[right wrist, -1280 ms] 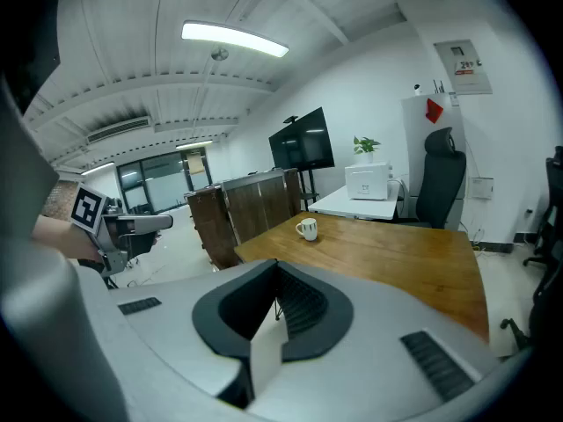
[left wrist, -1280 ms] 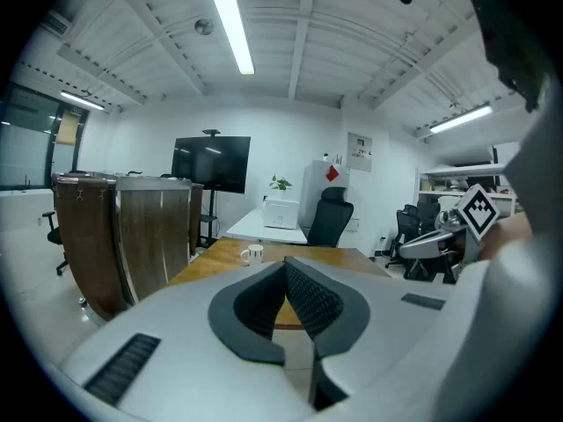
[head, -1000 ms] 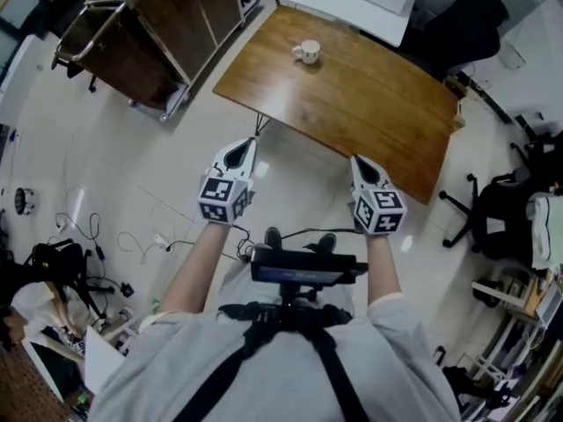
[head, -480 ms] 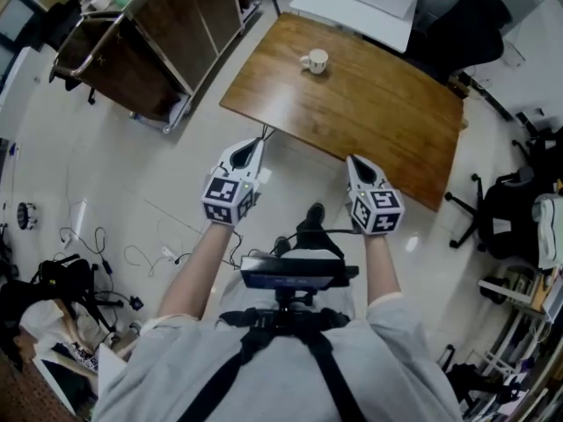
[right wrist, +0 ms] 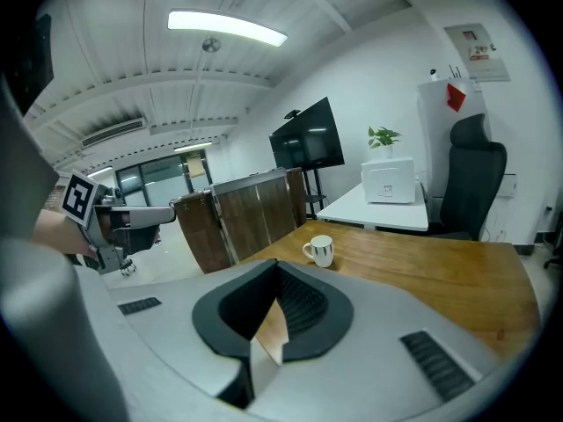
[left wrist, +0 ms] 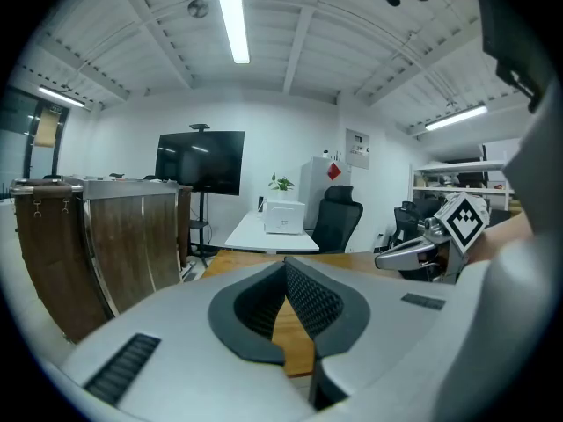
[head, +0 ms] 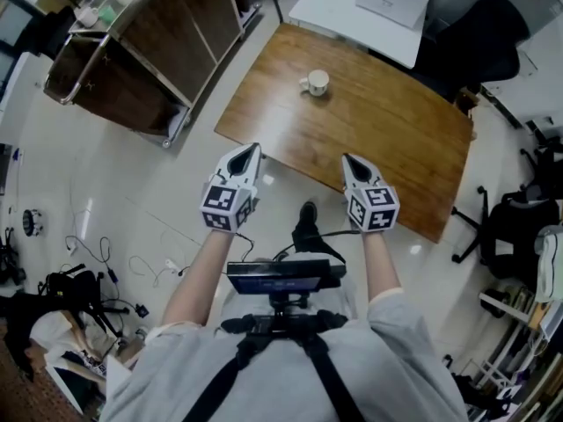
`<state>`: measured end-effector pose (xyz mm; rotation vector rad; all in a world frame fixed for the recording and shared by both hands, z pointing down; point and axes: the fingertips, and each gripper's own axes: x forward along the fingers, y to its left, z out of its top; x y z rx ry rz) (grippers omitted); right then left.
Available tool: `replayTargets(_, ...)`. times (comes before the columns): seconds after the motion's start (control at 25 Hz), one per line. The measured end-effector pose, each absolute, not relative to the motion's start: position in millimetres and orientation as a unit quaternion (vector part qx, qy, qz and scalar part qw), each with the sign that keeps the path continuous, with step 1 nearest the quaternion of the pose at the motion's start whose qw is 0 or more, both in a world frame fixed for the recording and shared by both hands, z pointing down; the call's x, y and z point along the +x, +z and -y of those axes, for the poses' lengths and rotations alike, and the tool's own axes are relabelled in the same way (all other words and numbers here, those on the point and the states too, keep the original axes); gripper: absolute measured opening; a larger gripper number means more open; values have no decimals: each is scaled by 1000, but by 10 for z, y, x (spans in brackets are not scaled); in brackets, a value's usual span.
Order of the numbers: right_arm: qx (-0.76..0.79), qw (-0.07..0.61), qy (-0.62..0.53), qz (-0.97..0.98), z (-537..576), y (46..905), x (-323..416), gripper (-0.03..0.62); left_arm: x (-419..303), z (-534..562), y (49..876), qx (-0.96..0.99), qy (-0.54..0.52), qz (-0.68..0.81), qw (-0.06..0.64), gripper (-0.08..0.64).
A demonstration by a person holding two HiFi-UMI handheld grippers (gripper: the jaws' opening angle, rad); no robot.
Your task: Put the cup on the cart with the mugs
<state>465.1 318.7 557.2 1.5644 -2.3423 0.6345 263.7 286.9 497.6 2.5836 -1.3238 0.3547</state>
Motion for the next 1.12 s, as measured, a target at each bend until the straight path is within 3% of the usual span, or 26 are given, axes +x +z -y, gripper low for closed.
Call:
replayTargets(0.6,487,141,220,834,-1859,6019,4718,10,2865,-1890,5169,864,143,467,123,3)
replayTargets(0.92,491,195,201,825,-1365,6650,4680,314,2905,-1610,5445,881,153,429,129,3)
replayTargets(1.12,468,221,177,837,-1053,6875,4649,372,3065,-1435,5465,883,166,421,125,3)
